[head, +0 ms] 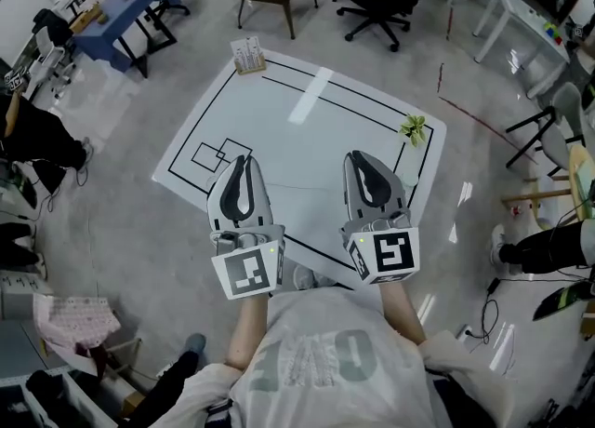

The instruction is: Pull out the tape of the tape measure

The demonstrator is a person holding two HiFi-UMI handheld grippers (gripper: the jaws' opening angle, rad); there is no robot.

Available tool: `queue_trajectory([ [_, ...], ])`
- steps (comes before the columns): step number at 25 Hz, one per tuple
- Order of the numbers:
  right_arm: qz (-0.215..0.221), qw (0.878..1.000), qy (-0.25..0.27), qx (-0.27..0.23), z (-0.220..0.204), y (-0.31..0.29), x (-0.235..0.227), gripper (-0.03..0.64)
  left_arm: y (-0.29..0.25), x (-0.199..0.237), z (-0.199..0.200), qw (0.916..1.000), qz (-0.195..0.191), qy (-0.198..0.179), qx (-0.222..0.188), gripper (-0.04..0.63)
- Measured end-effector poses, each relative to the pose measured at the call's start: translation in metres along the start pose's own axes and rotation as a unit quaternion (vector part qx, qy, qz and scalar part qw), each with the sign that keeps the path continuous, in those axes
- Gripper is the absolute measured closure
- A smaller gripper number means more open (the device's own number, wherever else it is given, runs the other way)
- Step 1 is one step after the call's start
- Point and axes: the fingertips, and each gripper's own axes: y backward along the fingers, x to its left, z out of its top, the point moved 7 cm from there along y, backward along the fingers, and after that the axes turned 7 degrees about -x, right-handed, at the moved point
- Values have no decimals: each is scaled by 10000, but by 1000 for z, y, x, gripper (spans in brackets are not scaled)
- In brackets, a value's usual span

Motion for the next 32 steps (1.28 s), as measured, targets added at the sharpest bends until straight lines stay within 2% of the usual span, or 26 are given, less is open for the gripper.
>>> queue_trajectory([
  [3, 27, 9999, -20, 154, -9, 0, 10, 581, 1, -3, -3, 10000, -47, -34, -69, 546],
  [6, 229, 9991, 45, 340, -19, 0, 20, 586, 3, -7, -11, 10000, -25, -24, 16, 546],
  [10, 406, 9986, 86, 333, -19, 0, 26, 587, 4, -14, -15, 9999, -74, -39, 101, 549],
  [18, 376, 9986, 44, 358, -19, 1, 25, 586, 4, -22, -17, 9997, -205, -21, 154, 557],
  [32, 521, 9978, 26, 405, -23, 1, 29, 587, 7, -18, -23, 9996, -137, 16, 234, 558],
])
